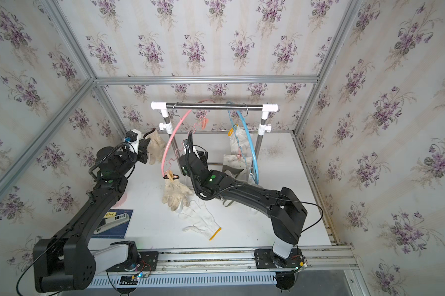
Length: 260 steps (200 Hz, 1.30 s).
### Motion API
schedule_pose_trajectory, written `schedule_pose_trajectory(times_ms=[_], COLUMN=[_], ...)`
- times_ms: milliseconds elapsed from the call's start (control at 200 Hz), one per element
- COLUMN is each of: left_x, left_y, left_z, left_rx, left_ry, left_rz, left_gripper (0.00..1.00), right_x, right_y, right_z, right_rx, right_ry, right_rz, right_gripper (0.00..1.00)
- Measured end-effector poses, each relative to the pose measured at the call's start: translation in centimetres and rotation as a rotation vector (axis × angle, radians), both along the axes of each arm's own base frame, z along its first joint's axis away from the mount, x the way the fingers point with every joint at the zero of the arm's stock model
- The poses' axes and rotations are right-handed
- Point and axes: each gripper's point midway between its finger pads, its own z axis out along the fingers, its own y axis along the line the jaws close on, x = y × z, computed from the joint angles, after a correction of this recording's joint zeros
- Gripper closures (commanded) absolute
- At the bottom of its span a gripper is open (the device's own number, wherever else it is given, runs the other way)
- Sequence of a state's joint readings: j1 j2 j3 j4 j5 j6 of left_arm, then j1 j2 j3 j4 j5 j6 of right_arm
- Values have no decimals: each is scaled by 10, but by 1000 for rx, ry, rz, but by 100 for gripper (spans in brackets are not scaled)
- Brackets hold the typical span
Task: Clip the gloves onto a hanger to dry
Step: Open the clamp at the hanger.
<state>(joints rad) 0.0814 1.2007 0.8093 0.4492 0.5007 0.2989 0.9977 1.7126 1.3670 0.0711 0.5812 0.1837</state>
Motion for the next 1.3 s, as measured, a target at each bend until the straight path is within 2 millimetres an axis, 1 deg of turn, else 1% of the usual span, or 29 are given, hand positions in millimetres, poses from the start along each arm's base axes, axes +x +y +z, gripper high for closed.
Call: schedule_pose_trajectory(times_ms=[155,265,360,470,550,624,784,904,1034,1209,1299], left_x=[7,16,26,43,54,63,81,83,78,70,69], left_y=[-4,-11,-15,-21,-27,-34,-48,-61,-71,-84,-91], left_z=[-3,-8,-18,-19,-26,-33,-36,-44,-50,-68,-75], left_rx=[14,25,37,49,51,49,48,31,16,-9,-20], left_ry=[16,31,52,49,47,47,17,17,27,64,80], left_rz=[-32,-83,-120,-177,-232,-284,-409,-526,-631,-727,-763], left_gripper=[100,100,100,100,100,100,100,100,100,100,100], right_x=[25,36,38,40,40,34,26,27,29,36,36], right_y=[-17,-24,-30,-36,-38,-32,-17,-12,-12,-18,-18], right_z=[-21,-28,-34,-37,-37,-33,-17,-5,4,-2,-3], right_rx=[38,58,64,74,76,79,94,100,115,143,163], right_ry=[42,59,75,81,83,67,25,-7,-23,3,21], right_rz=[46,137,247,363,425,499,606,647,675,703,725], right_gripper=[34,33,31,30,28,28,27,27,26,26,26])
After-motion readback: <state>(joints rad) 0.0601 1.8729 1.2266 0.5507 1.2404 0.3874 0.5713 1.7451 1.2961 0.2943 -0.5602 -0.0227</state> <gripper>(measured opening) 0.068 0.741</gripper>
